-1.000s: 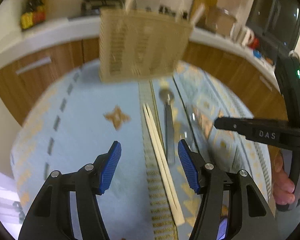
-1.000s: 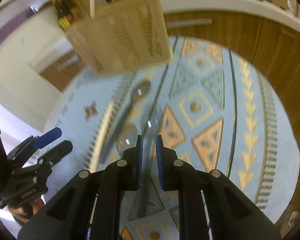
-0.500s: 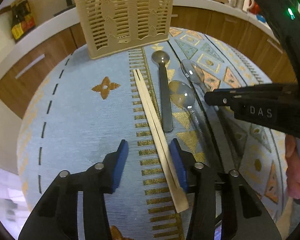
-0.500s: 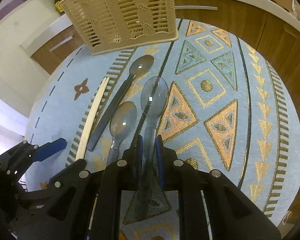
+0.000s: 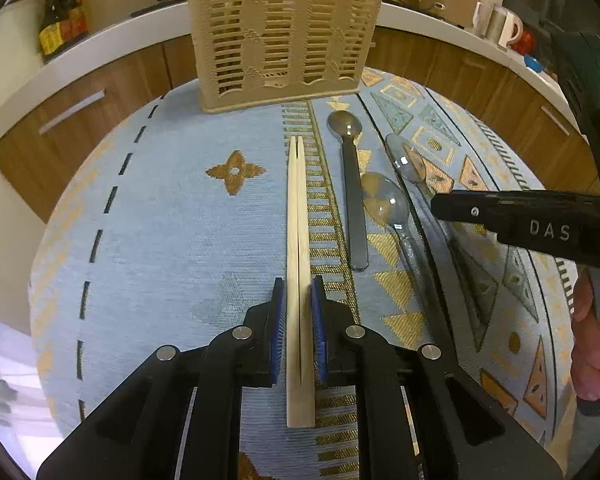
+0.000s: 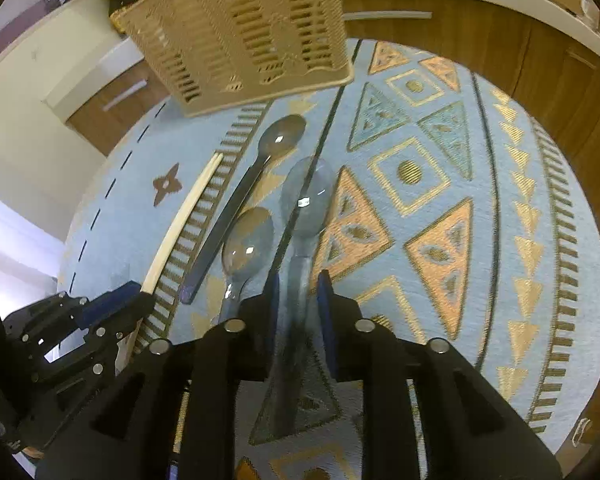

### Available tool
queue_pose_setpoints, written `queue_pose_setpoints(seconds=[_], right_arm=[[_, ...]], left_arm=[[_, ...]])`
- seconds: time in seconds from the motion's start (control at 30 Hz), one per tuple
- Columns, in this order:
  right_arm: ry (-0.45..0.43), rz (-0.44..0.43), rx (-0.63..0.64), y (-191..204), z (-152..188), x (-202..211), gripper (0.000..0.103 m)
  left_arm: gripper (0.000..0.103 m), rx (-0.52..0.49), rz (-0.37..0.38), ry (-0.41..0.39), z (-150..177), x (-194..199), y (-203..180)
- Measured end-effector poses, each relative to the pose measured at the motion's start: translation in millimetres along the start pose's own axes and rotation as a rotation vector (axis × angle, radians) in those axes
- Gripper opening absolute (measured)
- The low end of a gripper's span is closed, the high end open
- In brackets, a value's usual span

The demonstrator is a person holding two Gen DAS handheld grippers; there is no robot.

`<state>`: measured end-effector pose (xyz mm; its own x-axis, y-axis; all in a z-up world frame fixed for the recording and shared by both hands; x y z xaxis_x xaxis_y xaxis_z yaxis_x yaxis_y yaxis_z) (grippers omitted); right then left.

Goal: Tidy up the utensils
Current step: 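Grasp wooden chopsticks with the left tool while the right tool grasps a clear spoon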

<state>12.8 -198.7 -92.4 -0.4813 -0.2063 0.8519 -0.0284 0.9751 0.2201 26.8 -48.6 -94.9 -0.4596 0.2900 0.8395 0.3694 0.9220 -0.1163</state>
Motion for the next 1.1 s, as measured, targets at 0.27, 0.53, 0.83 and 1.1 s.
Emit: queue_pose_setpoints(seconds=[0.27,0.53,0.83,1.1], right_arm=[[0.037,0.139,0.099,18.8,0.1,-9.6,0.011],[0.001,0.131,0.078,5.6,-0.3,2.6,0.01],[0.014,0.114,0.091,-10.8,-7.1,5.8,0.011],[0.074,0.048,0.026,-32.7,-8.0,-4.6,0.029]], left_arm=[[0.011,0.089,-0.027,-0.007,-4.3,2.4,20.6],[0.02,0.076,-0.03,-0.043,-17.3,5.2,28.3],[0.036,-0.018,0.007,0.063,-50.2,-23.7,24.8],[0.031,-0.169,-0.065,0.119,-56.1,-31.9,8.8]])
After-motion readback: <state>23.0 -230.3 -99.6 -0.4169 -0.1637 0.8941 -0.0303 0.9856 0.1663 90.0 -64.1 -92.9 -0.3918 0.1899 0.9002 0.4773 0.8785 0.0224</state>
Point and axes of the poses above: each gripper's, at about its wrist camera, not at the fingertips, and x roughly against the way its jaws point, y to its left, z to its underside, the point moved 4 cm from there along -x, roughly the way its jaws point, and after that the axes turned 6 degrees about x, right-handed, at the moved point
